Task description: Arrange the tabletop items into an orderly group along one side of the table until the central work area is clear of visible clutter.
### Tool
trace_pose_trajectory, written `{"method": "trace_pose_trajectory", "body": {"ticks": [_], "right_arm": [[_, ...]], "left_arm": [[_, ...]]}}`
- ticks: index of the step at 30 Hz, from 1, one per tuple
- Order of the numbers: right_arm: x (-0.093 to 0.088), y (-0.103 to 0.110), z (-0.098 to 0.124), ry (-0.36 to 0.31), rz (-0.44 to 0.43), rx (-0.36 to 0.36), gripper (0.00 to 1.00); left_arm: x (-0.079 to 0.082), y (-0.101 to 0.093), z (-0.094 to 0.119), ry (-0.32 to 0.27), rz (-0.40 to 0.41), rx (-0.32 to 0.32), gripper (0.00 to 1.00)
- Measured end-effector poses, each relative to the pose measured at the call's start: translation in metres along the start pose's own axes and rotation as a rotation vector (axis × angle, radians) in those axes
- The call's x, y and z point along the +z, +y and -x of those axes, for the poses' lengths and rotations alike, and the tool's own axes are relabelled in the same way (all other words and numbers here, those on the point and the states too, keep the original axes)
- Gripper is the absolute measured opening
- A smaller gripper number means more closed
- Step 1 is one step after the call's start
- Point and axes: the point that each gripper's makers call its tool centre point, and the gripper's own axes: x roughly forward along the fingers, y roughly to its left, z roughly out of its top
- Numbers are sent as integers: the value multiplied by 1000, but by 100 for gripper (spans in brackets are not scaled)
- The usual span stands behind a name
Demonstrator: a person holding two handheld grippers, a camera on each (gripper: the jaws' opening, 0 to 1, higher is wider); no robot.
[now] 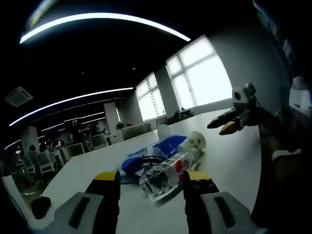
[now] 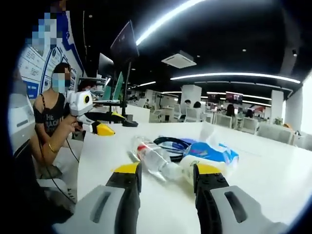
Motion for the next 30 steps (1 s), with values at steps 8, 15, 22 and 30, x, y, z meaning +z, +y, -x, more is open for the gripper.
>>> {"method": "trace_pose_trajectory", "body": {"ticks": [8, 15, 22, 30], "right_arm": [[-16, 12, -19, 63, -13, 79, 42], [-23, 17, -28, 75, -48, 109, 38], [-39, 9, -43, 134, -73, 107, 36], [-52, 0, -55, 175, -61, 98, 32]], "left_arm": [[-1, 2, -20, 24, 10, -63, 52], [-13, 7, -31, 68, 18, -83, 53], [-16, 6, -41, 67, 43, -129, 53], [-19, -1, -52, 87, 16, -202, 43]]}}
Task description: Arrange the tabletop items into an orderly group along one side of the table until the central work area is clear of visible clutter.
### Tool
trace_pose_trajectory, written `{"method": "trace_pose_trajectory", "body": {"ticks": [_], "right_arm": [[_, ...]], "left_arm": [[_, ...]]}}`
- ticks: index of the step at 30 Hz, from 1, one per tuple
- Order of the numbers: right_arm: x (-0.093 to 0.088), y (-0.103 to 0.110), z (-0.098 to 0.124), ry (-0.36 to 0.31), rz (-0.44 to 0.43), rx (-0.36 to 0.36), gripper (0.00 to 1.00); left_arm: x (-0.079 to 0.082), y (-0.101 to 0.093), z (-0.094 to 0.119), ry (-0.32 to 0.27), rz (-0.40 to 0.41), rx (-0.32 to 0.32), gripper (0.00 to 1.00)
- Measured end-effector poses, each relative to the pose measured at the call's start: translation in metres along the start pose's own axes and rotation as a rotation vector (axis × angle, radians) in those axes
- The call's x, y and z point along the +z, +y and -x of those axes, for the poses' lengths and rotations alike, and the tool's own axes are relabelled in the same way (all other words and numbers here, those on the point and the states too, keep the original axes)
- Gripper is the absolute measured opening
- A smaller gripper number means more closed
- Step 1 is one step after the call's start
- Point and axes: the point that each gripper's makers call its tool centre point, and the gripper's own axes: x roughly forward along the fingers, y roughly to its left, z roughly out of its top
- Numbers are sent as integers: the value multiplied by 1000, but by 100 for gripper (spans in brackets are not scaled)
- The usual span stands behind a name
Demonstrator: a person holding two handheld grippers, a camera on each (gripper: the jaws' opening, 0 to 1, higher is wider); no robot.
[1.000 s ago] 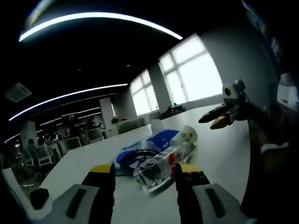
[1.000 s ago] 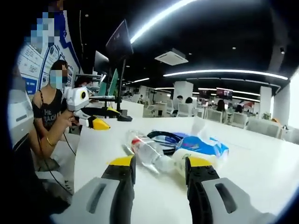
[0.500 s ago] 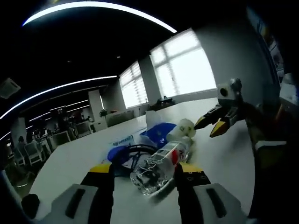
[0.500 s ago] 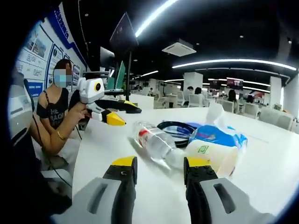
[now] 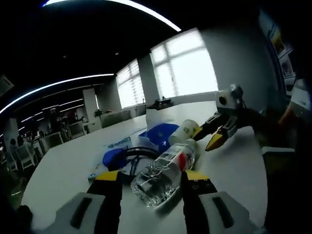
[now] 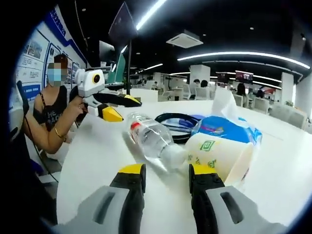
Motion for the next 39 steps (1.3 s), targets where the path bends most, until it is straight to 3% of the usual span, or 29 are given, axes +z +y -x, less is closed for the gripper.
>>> {"method": "trace_pose_trajectory", "body": {"ticks": [9, 15, 23, 27, 39], "right_arm": [[-4, 4, -15, 3, -43, 62, 31], [-6, 2, -19, 6, -56, 70, 27], [-8, 0, -27, 5, -84, 82, 24], [-9, -5, -27, 14, -34, 64, 17], [-8, -10, -33, -21, -52, 76, 18]], "left_arm": [[-8, -8, -11, 41, -24, -66, 42], [-12, -7, -13, 52, -28, -72, 39], [-13, -5, -12, 36, -35, -120, 38], [-13, -5, -12, 39, -43, -131, 38], [-14, 0, -11, 1, 6, -152, 35]]}}
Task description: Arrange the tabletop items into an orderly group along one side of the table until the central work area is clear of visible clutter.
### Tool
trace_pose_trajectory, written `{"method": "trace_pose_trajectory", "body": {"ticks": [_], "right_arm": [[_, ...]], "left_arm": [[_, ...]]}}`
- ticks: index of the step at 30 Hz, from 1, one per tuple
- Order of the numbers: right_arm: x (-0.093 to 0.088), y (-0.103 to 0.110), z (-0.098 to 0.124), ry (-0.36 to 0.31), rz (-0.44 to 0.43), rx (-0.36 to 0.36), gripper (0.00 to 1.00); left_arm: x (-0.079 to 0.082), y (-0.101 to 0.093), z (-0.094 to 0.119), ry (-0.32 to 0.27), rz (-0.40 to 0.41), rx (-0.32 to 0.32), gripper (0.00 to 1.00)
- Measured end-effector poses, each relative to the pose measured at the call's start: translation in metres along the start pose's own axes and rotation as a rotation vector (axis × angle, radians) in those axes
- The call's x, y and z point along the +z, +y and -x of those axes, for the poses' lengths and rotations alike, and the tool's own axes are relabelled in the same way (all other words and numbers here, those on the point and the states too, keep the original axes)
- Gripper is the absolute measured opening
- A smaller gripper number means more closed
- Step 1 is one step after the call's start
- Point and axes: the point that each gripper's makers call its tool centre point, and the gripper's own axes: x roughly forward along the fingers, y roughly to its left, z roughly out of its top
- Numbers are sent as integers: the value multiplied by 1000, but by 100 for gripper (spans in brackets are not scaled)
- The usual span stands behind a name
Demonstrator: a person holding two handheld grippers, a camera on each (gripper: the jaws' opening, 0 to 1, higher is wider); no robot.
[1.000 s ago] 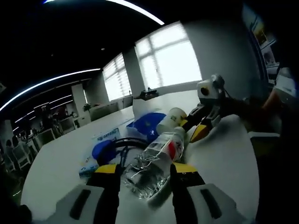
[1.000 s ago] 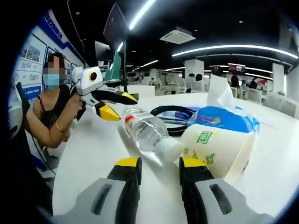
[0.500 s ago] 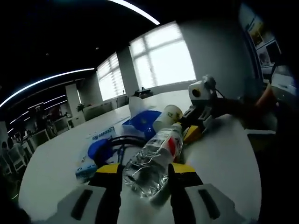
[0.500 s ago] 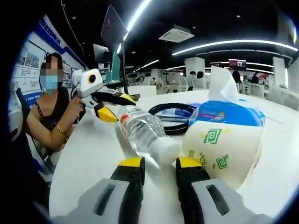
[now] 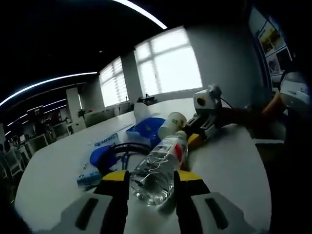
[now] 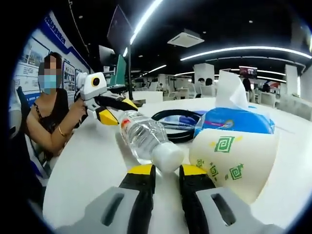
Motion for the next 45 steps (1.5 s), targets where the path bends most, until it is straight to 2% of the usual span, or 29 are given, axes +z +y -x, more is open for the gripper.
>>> {"method": "trace_pose_trajectory", "body": {"ticks": [4, 8, 16, 25, 28, 35, 39, 41, 44, 45], "right_arm": [[0, 0, -2, -2, 3, 5, 19], [1, 0, -4, 5, 91, -19, 20], [5, 2, 0, -29, 53, 3, 20], [20, 13, 11, -103, 18, 65, 20], [28, 15, 14, -146, -28, 86, 20], [39, 18, 16, -195, -26, 98, 21], [49, 22, 18, -248, -67, 128, 21], [61, 28, 19, -274, -28, 129, 21], [65, 29, 19, -285, -30, 132, 21], [78, 34, 18, -319, -23, 137, 21]], "left_arm": [[0, 0, 0, -1, 3, -3, 35], [-1, -1, -1, 8, -5, -13, 35], [-2, 0, 0, 0, 0, -18, 36], [-2, 1, 5, -20, 30, -34, 36], [-3, 2, 7, -32, 48, -33, 36], [-3, 3, 10, -46, 73, -33, 36], [-3, 3, 12, -50, 81, -36, 36], [-4, 3, 15, -63, 94, -46, 36], [-6, 5, 18, -66, 101, -49, 36], [-6, 5, 18, -66, 100, -48, 36]]}}
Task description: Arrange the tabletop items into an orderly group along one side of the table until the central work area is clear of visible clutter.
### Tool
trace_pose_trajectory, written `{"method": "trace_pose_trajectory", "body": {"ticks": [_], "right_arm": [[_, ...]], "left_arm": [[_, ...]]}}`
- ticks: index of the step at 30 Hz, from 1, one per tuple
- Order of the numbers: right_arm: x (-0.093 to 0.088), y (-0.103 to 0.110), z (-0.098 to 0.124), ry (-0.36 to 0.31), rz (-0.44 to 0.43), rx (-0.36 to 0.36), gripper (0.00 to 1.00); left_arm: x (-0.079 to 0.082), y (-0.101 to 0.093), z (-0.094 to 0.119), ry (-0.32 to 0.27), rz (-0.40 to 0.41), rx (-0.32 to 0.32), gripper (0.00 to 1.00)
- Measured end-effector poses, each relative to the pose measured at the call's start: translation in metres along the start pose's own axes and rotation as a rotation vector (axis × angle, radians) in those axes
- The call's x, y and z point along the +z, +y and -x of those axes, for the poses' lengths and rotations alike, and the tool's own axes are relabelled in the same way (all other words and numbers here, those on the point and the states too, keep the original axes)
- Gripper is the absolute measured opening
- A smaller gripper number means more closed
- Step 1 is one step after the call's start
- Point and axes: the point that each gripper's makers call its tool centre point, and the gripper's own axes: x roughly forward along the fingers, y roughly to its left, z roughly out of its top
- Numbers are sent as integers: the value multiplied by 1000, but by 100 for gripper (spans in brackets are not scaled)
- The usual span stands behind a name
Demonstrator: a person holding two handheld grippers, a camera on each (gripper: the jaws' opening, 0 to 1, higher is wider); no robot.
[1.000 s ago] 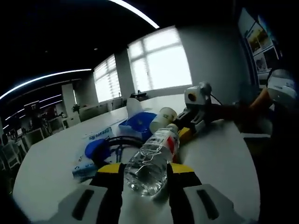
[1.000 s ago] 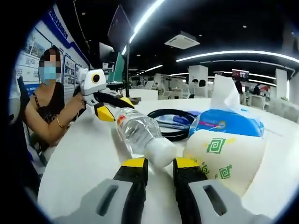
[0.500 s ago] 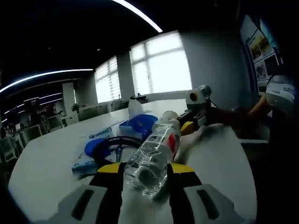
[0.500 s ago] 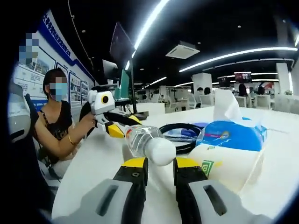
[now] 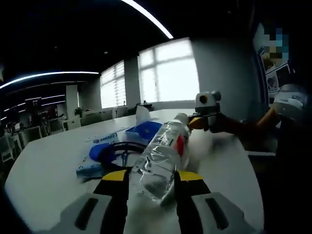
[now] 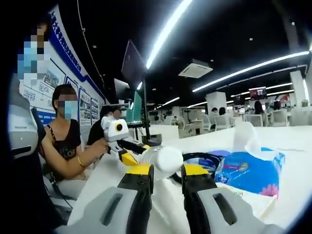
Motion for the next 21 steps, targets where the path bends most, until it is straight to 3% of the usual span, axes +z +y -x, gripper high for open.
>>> {"method": "trace_pose_trajectory", "body": {"ticks": [10, 21], "right_arm": [[31, 10, -25, -57, 55, -7, 21], [47, 15, -46, -105, 67, -20, 21]], "left_arm": [[-6, 6, 5, 8, 20, 11, 35], [-10, 11, 7, -7, 45, 22, 36]]}}
